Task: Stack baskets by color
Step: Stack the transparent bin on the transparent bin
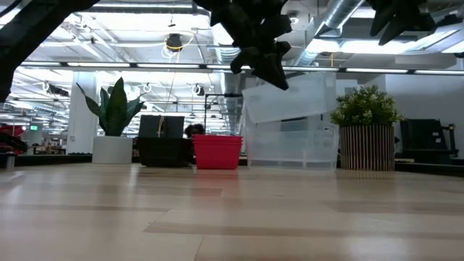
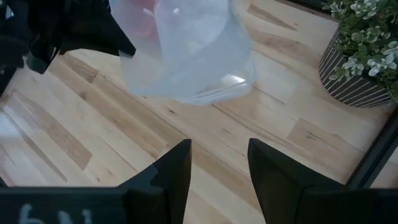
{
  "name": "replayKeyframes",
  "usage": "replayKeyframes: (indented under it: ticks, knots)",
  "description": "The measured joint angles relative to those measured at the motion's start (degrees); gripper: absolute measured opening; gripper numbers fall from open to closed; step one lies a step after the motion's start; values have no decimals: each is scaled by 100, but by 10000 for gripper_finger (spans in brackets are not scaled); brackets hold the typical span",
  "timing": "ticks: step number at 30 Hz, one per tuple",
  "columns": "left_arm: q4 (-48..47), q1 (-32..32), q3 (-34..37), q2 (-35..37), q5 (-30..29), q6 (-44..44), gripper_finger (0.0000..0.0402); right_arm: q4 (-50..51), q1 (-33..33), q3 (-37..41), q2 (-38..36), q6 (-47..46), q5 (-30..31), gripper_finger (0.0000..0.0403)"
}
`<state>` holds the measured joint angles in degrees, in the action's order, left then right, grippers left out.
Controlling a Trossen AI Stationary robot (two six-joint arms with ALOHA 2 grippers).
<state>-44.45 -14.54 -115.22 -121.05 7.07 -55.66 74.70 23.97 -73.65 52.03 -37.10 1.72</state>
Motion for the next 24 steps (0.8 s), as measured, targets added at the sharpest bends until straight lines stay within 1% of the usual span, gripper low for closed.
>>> replayKeyframes:
  ticks: [7,10,12,15,20,24]
  knots:
    - [-84,-8,0,-3,70,-141,0,0,0,0,0,0,-3,179]
    - [-159,-3,-2,-142,56,-251,0,0,0,0,2,0,-4,179]
    - [-192,1,4,-236,0,-231,0,0,0,0,0,0,-9,179]
    - [-224,39,2,-267,-267,-243,0,0,0,0,0,2,-12,179]
    - [-279,50,-7,-248,-296,-275,0,9,0,0,-4,7,-13,179]
    - [-331,50,-7,-236,-454,-320,0,9,1,-1,-4,61,-12,179]
